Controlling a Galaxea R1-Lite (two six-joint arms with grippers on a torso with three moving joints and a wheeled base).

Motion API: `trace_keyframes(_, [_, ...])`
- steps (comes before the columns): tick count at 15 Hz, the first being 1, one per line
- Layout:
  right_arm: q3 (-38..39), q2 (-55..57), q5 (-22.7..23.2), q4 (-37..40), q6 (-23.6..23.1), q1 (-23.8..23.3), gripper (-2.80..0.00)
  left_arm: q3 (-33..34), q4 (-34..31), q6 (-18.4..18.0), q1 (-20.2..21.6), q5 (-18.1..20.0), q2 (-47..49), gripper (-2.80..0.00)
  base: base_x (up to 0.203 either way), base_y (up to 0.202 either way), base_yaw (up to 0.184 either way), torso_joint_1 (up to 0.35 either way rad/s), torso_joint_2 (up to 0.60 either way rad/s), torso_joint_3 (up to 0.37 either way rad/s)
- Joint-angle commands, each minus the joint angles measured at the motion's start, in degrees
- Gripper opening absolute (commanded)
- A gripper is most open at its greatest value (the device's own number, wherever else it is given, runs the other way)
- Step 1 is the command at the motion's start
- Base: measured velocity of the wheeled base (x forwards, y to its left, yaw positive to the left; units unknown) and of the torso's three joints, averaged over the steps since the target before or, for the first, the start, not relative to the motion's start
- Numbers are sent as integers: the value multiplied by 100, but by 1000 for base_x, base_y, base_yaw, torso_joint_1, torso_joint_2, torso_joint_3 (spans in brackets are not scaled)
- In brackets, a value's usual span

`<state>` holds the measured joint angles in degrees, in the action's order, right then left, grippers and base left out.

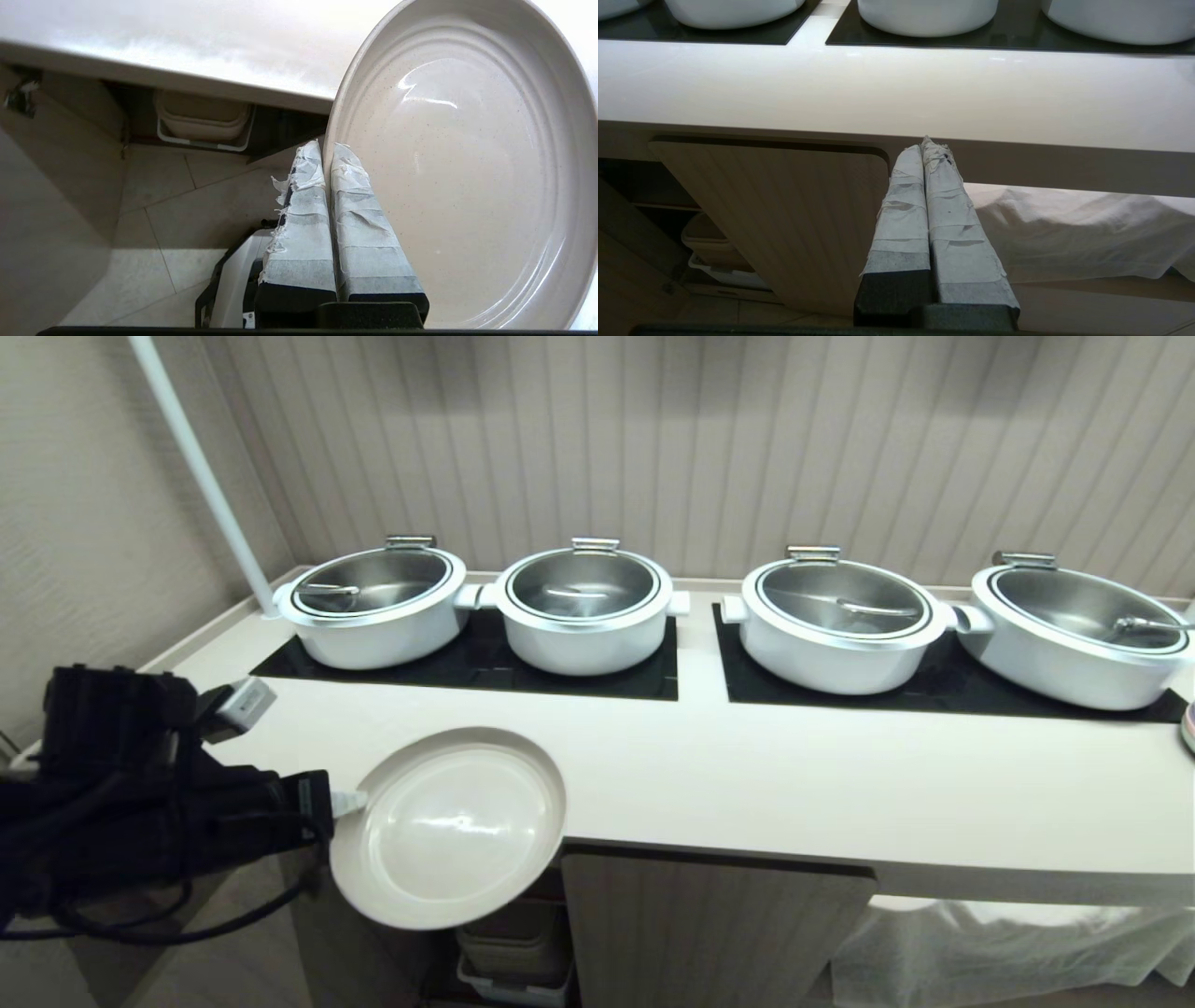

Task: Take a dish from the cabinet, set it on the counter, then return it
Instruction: Place it on the table

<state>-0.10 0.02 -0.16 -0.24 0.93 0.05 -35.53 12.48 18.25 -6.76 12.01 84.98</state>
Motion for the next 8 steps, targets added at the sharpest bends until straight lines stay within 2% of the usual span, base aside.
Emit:
trace_keyframes(1, [1,6,-2,-2,4,4,-280,-402,8,17,-202,-49,538,-280,0,0,0,0,0,0])
trace_keyframes(8, [1,6,-2,-2,-5,4,-280,-2671,-8,45,-845,-193,2513,-280,0,0,0,0,0,0])
